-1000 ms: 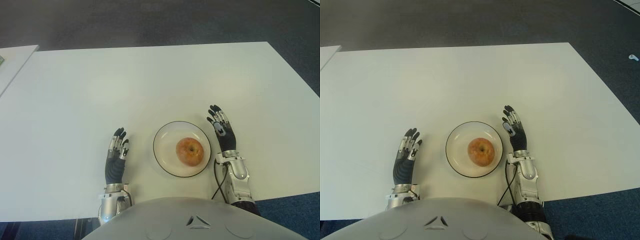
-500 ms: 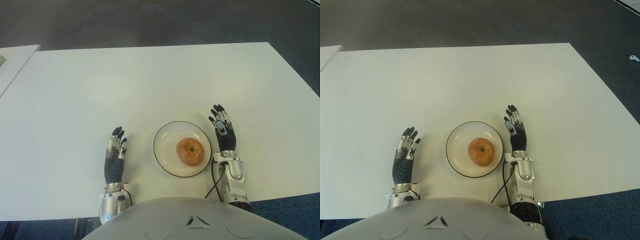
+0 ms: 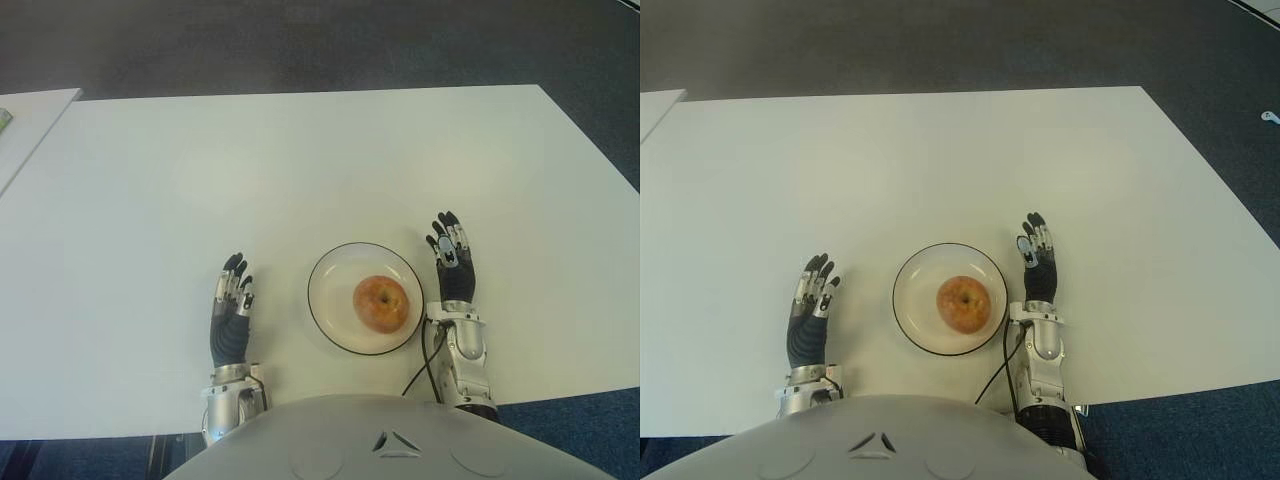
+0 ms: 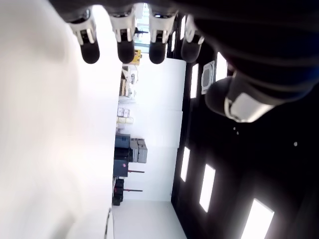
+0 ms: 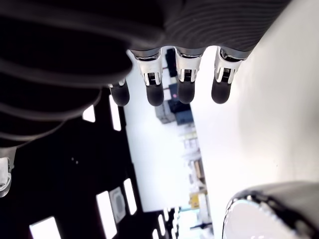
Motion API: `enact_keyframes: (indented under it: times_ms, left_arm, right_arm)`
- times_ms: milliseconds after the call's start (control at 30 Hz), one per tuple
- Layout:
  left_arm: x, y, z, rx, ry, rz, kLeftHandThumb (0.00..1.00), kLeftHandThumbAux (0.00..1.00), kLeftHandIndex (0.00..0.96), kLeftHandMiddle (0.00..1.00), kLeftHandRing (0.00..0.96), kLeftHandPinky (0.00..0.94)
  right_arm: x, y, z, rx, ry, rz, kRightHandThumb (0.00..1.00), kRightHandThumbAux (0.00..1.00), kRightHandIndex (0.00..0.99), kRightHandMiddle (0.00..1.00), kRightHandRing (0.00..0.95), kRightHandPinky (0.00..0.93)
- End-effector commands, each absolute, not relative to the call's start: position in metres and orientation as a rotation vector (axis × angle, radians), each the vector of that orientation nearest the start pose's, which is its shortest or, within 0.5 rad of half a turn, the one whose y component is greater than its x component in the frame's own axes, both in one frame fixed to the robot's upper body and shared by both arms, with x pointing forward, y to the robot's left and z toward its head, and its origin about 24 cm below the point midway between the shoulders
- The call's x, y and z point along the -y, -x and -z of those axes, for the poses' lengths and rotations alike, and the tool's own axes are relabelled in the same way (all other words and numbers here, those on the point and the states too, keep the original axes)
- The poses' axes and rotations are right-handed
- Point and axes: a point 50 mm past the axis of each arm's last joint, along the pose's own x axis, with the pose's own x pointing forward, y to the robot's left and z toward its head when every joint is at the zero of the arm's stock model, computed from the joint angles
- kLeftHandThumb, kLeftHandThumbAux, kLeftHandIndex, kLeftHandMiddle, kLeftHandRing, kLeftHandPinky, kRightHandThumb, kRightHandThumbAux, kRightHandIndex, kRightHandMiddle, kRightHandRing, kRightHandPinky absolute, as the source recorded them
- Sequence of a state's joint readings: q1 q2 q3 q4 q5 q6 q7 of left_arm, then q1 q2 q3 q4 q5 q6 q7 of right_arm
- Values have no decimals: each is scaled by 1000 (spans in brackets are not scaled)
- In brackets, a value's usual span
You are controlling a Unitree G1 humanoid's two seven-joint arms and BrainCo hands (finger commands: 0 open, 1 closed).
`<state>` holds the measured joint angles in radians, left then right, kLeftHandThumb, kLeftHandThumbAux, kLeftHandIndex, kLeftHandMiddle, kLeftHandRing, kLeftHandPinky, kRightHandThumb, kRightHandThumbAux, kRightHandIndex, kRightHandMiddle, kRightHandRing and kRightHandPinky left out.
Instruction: Put the apples into the plate.
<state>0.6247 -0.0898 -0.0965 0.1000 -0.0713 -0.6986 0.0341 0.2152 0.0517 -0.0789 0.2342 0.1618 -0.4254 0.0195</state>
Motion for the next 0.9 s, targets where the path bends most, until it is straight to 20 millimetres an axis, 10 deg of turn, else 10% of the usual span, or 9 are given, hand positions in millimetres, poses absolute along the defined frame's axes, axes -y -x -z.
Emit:
enact_keyframes:
  times_ms: [33,900]
  left_arm:
    - [-137,-103,25,-25,219,-284,142,442,0,0,0,0]
    - [-137,-106,28,17,222,-334,127,450,0,0,0,0]
  right_arm:
    - [165,-171,47,-185,-223,284,85,436,0,0,0,0]
    - [158,-175,45,-141,-230,430,43,479,0,0,0,0]
